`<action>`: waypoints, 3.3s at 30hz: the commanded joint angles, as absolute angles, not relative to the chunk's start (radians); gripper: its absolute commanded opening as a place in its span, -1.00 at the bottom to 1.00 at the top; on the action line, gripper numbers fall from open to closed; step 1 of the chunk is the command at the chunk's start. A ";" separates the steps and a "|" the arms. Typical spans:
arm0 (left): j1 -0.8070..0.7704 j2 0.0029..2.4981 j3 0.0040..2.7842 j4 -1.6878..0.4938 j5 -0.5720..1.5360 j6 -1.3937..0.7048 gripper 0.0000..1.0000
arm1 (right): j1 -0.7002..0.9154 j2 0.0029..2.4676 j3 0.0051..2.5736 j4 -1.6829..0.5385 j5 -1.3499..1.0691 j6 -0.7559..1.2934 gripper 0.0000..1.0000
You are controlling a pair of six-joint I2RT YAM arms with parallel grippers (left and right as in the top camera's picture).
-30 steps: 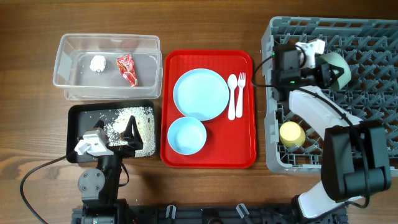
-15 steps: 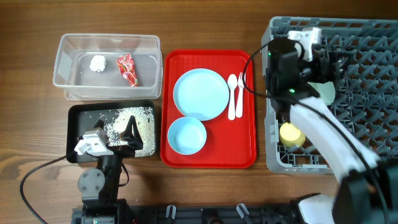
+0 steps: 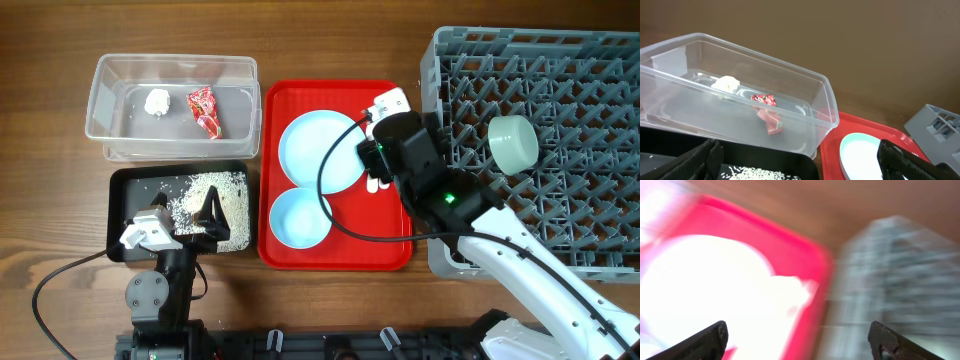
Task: Sort waste into correct bins and load items into the dishwasher rack
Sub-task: 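Move the right gripper to the light-blue bowl and grasp its rim, then lift the light-blue bowl and place it in the rack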
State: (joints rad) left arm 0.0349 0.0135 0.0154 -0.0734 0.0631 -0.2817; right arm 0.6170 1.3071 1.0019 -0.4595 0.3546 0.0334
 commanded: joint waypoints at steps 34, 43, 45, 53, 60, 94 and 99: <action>0.042 0.003 0.006 -0.070 0.078 -0.269 1.00 | 0.702 1.706 0.974 -0.603 -0.245 0.973 -0.26; 0.042 0.003 0.006 -0.070 0.078 -0.269 1.00 | 0.707 1.783 0.973 -0.537 -0.302 1.029 -0.59; 0.042 0.003 0.006 -0.070 0.078 -0.269 1.00 | 0.701 1.792 0.973 -0.540 -0.322 1.024 -0.85; 0.042 0.003 0.006 -0.070 0.078 -0.269 1.00 | 0.700 1.639 0.978 -0.614 -0.202 0.978 -0.91; 0.042 0.003 0.006 -0.070 0.078 -0.269 1.00 | 0.700 1.312 0.982 -0.719 0.189 0.774 -0.91; 0.042 0.003 0.006 -0.070 0.078 -0.269 1.00 | -0.089 1.590 0.979 0.113 1.506 -0.416 -0.92; 0.042 0.003 0.006 -0.070 0.078 -0.269 1.00 | -0.089 1.682 0.979 0.114 1.483 -0.415 -0.91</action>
State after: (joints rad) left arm 0.0349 0.0128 0.0147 -0.0734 0.0631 -0.2817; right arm -0.0879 1.6268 0.9833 0.1062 1.4868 -0.4065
